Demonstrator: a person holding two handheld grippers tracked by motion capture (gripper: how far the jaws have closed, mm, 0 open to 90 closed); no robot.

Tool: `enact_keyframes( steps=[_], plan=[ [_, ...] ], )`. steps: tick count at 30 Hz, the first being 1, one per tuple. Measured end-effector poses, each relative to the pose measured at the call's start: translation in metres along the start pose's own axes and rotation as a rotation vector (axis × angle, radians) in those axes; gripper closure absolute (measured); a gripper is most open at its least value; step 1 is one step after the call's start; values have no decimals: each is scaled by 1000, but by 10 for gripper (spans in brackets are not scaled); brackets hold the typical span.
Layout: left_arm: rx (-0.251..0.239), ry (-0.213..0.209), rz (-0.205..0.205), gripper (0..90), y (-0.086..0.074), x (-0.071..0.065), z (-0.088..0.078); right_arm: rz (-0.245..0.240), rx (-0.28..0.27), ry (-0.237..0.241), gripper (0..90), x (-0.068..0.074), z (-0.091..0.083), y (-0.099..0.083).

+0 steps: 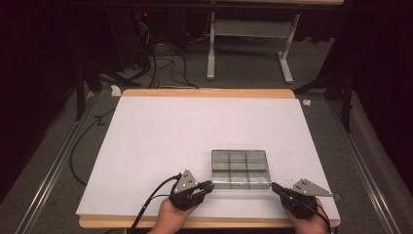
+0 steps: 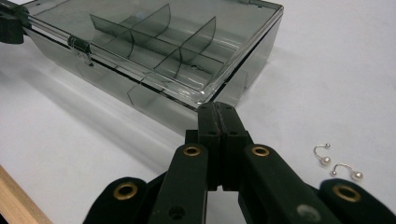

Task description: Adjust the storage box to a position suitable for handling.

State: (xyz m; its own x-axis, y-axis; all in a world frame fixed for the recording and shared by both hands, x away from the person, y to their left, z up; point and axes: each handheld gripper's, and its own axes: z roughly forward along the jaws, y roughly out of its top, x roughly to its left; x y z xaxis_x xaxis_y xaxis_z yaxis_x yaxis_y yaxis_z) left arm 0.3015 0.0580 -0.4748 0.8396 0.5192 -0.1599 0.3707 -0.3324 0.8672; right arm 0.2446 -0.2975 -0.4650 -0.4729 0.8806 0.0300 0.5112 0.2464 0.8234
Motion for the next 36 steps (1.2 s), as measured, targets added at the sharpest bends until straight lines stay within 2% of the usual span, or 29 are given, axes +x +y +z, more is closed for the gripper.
enact_keyframes(
  steps=[10, 22, 29, 32, 33, 34, 36],
  plan=[
    [-8, -3, 2, 800, 1, 0, -1, -4, -21, 0, 900, 2, -2, 1],
    [-25, -8, -1, 799, 5, 3, -5, -20, -59, 0, 900, 6, -3, 13],
    [-40, -1, 4, 798, 19, 10, -6, -28, -65, 10, 900, 6, -2, 27],
    [-23, -5, 5, 798, 22, 13, -2, -27, -73, 16, 900, 7, -2, 33],
    [-13, -13, 11, 815, 22, 14, 0, -29, -77, 18, 900, 7, -2, 35],
    [-8, -8, 30, 872, 23, 14, 2, -31, -81, 21, 900, 7, -2, 36],
    [-4, -2, 42, 898, 24, 14, 3, -31, -79, 21, 900, 7, -2, 38]
  ],
)
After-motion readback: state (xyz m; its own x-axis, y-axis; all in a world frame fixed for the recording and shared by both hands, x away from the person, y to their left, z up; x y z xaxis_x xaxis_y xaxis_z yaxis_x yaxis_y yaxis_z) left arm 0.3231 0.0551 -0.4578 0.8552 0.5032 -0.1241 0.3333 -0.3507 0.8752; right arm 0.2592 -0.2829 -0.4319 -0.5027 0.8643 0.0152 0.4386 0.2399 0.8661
